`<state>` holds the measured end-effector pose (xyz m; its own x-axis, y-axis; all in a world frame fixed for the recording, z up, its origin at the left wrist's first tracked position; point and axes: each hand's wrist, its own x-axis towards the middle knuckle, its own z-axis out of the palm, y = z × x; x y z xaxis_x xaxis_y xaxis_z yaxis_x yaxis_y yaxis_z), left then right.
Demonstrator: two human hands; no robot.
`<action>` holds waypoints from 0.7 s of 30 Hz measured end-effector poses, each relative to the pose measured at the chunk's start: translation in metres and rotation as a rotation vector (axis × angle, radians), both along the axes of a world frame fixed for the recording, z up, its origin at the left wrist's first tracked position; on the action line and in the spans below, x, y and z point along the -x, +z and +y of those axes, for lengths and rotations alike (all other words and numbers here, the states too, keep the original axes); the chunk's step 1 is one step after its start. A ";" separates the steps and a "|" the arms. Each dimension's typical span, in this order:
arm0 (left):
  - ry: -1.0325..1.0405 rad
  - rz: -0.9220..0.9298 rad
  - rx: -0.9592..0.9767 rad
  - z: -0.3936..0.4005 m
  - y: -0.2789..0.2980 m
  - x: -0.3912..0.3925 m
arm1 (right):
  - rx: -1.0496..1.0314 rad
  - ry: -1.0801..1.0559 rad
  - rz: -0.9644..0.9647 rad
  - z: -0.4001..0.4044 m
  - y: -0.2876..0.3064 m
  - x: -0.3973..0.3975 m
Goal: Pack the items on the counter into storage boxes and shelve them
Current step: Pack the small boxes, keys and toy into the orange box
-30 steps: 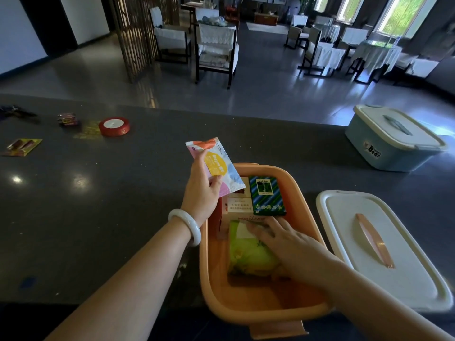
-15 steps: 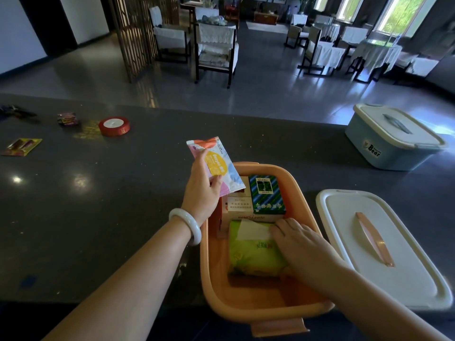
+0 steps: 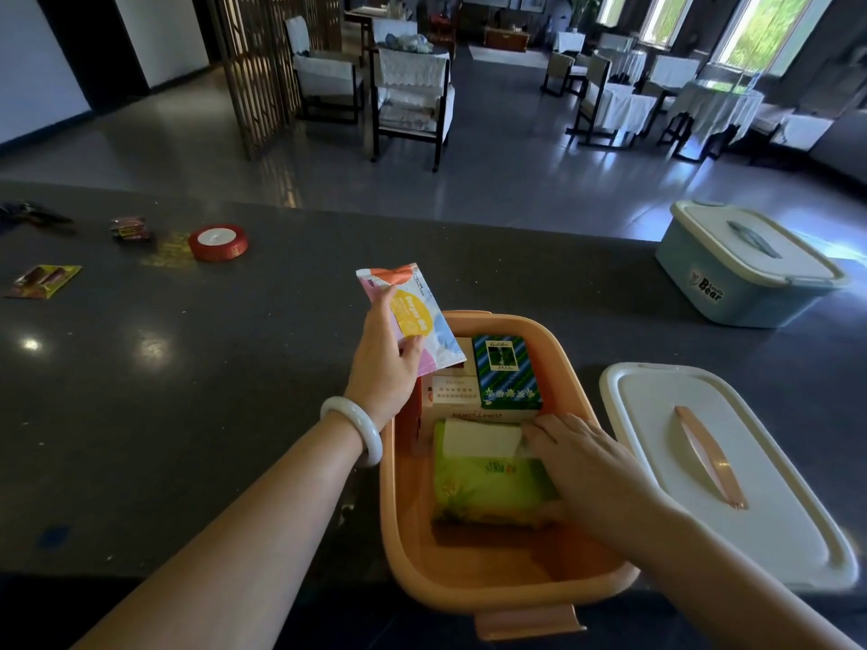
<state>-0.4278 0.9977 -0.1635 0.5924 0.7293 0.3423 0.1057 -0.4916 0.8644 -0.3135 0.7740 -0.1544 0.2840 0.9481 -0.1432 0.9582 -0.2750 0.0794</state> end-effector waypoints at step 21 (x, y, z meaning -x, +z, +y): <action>-0.725 0.475 0.333 -0.019 0.047 0.015 | -0.781 -0.440 0.770 0.009 0.018 -0.023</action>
